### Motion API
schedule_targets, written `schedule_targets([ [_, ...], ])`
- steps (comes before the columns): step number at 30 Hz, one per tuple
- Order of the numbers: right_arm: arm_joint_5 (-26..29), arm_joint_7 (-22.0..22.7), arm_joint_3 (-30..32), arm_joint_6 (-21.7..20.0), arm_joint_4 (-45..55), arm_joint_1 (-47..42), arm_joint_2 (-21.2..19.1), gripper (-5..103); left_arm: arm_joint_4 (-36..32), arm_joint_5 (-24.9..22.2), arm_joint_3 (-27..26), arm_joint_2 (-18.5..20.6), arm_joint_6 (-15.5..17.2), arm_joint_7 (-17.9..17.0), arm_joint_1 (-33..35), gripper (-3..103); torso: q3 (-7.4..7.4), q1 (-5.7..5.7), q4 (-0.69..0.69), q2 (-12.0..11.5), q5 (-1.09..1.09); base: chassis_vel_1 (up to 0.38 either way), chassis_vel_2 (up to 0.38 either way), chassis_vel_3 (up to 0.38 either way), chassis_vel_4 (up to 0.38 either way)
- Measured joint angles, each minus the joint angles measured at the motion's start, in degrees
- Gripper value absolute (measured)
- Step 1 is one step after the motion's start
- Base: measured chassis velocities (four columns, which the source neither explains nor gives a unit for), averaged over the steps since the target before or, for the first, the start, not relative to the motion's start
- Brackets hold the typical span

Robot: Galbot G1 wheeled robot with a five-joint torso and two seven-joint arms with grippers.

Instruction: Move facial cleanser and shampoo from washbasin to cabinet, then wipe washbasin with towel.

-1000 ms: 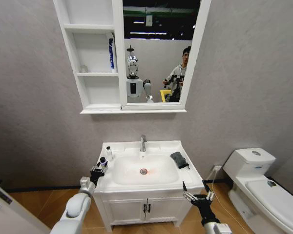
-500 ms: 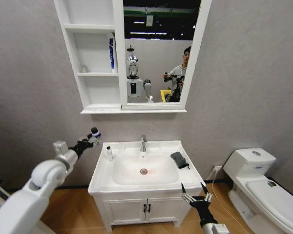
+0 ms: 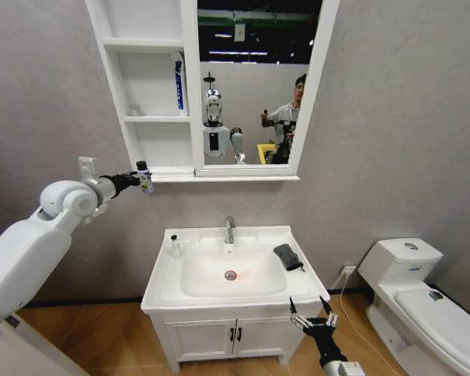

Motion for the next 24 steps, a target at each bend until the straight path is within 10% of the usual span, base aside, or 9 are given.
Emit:
schedule_targets([
  [24, 1.4, 0.4, 0.6, 3.6, -4.6, -0.4, -0.1, 100, 24.3, 8.4, 11.1, -12.0, -1.2, 4.9, -17.0, 42, -0.01, -0.01, 0.01, 0.0, 0.00, 0.000, 0.000, 0.000, 0.000],
])
